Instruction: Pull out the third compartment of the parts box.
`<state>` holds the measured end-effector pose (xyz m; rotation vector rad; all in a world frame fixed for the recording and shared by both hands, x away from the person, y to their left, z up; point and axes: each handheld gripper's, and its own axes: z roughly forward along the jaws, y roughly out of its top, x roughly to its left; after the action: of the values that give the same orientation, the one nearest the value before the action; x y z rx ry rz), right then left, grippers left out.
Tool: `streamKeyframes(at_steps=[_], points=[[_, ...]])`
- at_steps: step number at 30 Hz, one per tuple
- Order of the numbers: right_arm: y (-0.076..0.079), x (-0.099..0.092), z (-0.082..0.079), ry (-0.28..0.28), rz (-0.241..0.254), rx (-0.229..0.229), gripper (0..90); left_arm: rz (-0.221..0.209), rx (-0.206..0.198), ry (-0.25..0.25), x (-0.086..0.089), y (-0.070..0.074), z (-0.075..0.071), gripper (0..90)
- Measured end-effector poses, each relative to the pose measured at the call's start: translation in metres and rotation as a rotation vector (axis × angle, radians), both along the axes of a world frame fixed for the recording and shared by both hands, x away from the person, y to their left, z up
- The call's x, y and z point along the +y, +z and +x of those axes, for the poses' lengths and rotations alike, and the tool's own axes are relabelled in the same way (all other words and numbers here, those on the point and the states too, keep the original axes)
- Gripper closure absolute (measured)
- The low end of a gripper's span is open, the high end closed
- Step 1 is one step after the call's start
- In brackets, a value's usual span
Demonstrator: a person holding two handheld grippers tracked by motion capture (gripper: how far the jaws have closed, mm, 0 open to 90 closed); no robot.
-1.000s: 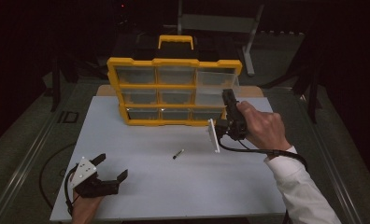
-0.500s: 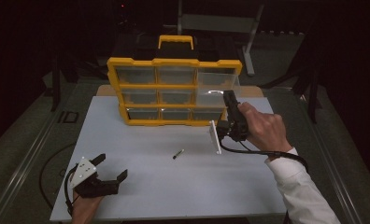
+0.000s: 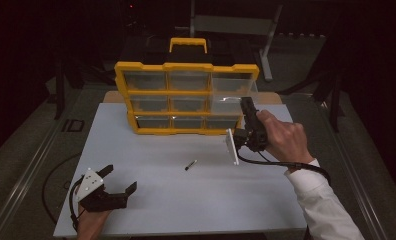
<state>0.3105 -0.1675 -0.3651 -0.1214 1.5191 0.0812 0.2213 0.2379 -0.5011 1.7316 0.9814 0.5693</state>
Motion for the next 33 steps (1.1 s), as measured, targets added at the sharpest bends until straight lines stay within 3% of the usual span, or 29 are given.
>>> streamKeyframes(at_steps=[14,21,27,29,33], points=[[0.0,0.0,0.0,0.003,0.005,-0.001,78.6,0.001,-0.002,0.001,0.001,0.0,0.0,0.0],[-0.004,0.0,-0.003,0.013,0.013,0.011,68.3,0.001,0.003,0.0,0.0,0.0,0.0,0.0],[-0.006,0.002,-0.006,0.013,0.05,0.014,58.7,0.002,0.005,-0.002,-0.001,0.0,0.0,0.0],[-0.009,0.005,-0.009,0.021,0.053,-0.01,46.5,0.003,0.005,-0.001,-0.001,-0.001,0.0,0.0],[-0.014,0.008,-0.012,0.038,0.082,-0.026,35.8,0.002,0.008,-0.001,-0.001,-0.001,0.0,0.0]])
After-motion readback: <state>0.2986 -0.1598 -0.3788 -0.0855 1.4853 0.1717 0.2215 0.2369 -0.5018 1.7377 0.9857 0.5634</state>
